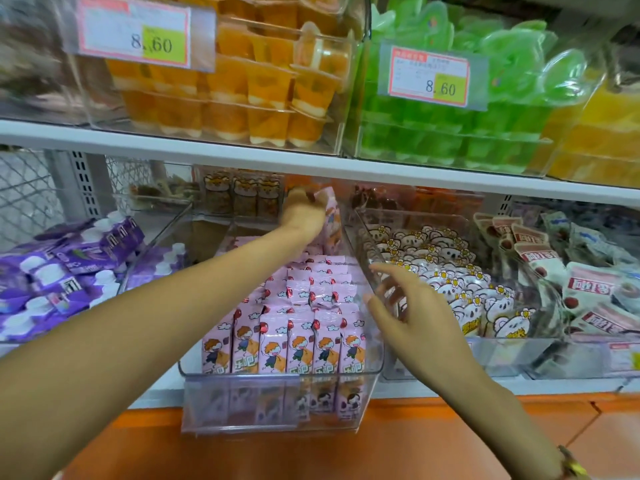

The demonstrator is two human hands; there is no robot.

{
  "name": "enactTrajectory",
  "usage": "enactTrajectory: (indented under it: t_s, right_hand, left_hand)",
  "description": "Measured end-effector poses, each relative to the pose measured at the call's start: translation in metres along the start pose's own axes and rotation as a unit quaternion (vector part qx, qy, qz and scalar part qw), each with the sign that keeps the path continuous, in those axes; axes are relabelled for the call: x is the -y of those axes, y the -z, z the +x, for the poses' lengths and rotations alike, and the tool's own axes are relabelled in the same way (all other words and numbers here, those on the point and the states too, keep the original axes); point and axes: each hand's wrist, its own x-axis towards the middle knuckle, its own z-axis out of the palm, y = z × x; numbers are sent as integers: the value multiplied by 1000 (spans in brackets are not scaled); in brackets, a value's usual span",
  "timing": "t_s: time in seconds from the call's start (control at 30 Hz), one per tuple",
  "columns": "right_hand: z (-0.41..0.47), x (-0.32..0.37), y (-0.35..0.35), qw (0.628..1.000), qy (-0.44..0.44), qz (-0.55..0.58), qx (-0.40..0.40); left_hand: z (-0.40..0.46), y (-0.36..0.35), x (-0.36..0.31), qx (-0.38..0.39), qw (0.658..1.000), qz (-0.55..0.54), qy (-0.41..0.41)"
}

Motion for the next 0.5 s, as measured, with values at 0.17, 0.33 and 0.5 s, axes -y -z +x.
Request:
enactTrajectory:
  t_s: [0.17,0.33,0.5]
  right_hand:
    - [4,34,-1,993,35,83,-74]
    - [1,67,-16,986,41,158,26]
    - [2,81,-28,956,-13,281,88]
  left_hand:
    - [-68,41,-24,-48,988,-145,7]
    - [-127,82,-25,36,984,-173,-19]
    - [-142,98,-12,44,980,-192,-25]
